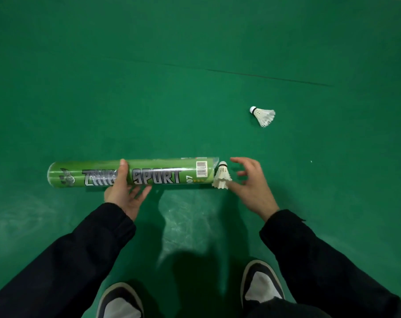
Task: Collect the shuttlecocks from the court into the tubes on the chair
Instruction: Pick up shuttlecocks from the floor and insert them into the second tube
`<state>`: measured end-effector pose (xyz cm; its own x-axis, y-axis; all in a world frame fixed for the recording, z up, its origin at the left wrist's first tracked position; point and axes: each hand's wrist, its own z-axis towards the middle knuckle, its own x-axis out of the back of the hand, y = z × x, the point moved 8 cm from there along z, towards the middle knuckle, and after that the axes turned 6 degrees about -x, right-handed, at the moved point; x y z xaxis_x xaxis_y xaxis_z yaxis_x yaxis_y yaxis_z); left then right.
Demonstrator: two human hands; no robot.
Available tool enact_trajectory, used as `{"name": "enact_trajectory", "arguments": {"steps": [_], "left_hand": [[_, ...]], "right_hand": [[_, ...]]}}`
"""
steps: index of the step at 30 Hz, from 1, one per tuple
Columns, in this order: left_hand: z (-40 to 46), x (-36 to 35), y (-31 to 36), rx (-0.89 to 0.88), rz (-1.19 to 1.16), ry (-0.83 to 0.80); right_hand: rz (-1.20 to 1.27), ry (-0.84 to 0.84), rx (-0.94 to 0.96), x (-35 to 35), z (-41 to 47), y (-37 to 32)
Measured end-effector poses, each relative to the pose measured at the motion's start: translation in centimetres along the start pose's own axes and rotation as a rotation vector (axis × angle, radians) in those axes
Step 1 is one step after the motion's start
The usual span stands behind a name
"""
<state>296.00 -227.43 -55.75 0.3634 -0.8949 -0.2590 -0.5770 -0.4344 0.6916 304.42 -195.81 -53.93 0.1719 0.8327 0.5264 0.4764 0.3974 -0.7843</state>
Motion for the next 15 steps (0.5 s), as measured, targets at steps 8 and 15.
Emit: {"name": "enact_trajectory", "arguments": {"steps": [8, 15], "left_hand": [[0.3, 1.6, 0.2, -0.007, 0.02, 0.06], [-0.2, 0.5, -0.6, 0.025, 0.021, 0.014]], "right_hand": [[0.238, 0.355, -0.107, -0.1, 0.9, 1.5], [0.507, 0.08, -0.14, -2.0, -0.3, -0.7]]}}
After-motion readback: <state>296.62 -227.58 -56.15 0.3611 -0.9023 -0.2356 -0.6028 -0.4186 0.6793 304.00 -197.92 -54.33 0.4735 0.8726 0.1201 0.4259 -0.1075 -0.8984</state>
